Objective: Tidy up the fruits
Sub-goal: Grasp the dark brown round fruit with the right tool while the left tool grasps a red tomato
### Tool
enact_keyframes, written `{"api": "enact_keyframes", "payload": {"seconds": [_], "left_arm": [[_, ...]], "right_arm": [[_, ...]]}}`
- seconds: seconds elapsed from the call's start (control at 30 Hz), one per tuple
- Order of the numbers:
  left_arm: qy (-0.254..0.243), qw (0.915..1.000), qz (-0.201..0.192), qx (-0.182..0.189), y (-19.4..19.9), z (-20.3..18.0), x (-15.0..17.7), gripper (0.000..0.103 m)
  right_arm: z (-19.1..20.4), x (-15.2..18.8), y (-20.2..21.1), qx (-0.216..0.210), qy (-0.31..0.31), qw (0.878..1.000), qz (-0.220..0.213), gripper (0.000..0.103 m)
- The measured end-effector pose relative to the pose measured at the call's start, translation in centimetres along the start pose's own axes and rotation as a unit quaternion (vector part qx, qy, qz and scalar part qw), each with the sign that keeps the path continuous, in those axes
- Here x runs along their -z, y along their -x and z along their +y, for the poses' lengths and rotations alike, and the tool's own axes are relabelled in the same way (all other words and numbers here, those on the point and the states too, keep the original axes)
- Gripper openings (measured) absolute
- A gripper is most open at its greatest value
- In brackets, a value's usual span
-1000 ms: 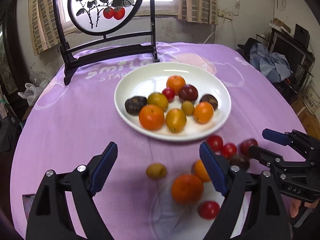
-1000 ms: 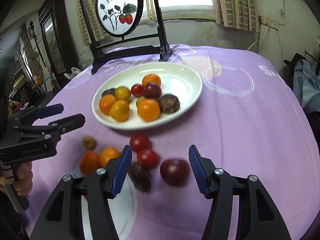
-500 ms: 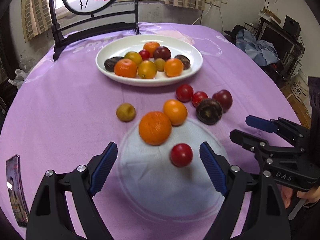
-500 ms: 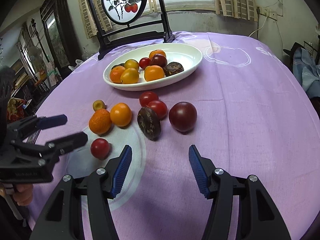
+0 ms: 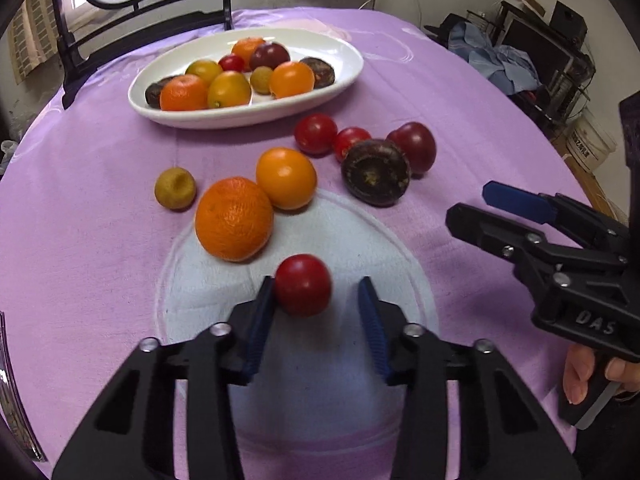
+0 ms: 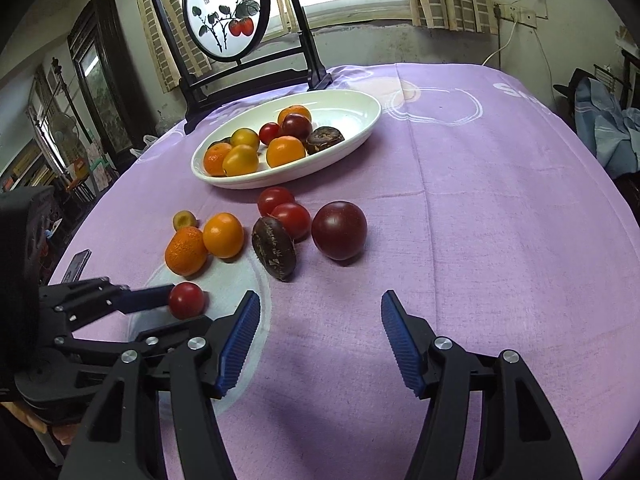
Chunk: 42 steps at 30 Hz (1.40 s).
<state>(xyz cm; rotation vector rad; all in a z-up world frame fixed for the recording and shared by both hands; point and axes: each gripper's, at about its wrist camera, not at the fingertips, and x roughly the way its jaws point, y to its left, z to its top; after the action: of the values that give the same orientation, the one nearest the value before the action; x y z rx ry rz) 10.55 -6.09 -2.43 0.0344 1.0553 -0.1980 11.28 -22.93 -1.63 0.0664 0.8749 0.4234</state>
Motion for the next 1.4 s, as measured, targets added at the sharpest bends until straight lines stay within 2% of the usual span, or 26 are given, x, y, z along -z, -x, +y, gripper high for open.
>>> {"api": "enact_keyframes", "payload": {"seconds": [0.03, 0.13, 0.27, 0.5, 0.57, 0.7, 0.77, 0.9, 0.97, 1.0, 1.03, 1.13, 1.4], "left_arm": [[-0.002, 1.0, -0.003, -0.002, 0.0, 0.0, 0.0, 0.027], [0.002, 0.9997, 0.001, 0.026, 0.3, 0.4, 0.1, 0.027], [-0.001, 0.9998, -0.012, 0.016, 1.2, 1.0, 0.3, 0.027], [0.01, 0.9991, -0.031, 0.026, 2.8, 3.1, 0.7, 0.027], [0.017, 0.9986, -0.034, 0.036, 3.3, 3.6, 0.8, 0.027], [0.021, 0.9976, -0.043, 0.05, 3.9, 4.1, 1.1, 0.027], [0.022, 0.9973, -0.044, 0.054, 4.0, 4.3, 1.2, 0.027], [0.029, 0.9971, -0.044, 0.056, 4.0, 4.6, 1.2, 0.027], [0.031, 0.9969, -0.044, 0.057, 4.0, 4.7, 1.2, 0.027], [0.031, 0.997, -0.044, 0.056, 4.0, 4.7, 1.2, 0.027], [0.031, 0.9971, -0.044, 0.053, 4.0, 4.7, 1.2, 0.027], [0.029, 0.9975, -0.045, 0.046, 4.2, 4.8, 1.1, 0.027], [0.013, 0.9982, -0.051, 0.03, 5.0, 5.0, -0.6, 0.027]], "right_arm": [[0.0, 0.0, 0.0, -0.001, -0.001, 1.0, 0.0, 0.064], [0.2, 0.1, 0.0, -0.001, 0.001, 1.0, 0.0, 0.064], [0.7, 0.2, -0.2, -0.001, 0.01, 1.0, 0.004, 0.064], [3.1, 0.3, -1.9, -0.001, 0.048, 0.998, 0.041, 0.064], [3.6, 0.1, -2.9, 0.008, 0.048, 0.997, 0.054, 0.065], [4.4, -0.8, -4.1, 0.032, 0.067, 0.996, 0.053, 0.064], [4.5, -1.4, -4.8, 0.041, 0.067, 0.996, 0.052, 0.06], [4.7, -2.7, -6.0, 0.05, 0.07, 0.995, 0.052, 0.044], [4.7, -3.2, -6.4, 0.051, 0.066, 0.995, 0.051, 0.041], [4.7, -3.3, -6.5, 0.052, 0.065, 0.995, 0.047, 0.036], [4.7, -3.4, -6.6, 0.049, 0.064, 0.996, 0.045, 0.026], [4.6, -3.4, -6.1, 0.045, 0.061, 0.996, 0.05, 0.025], [4.9, -4.2, -0.8, 0.012, 0.07, 0.997, 0.003, 0.024]]}}
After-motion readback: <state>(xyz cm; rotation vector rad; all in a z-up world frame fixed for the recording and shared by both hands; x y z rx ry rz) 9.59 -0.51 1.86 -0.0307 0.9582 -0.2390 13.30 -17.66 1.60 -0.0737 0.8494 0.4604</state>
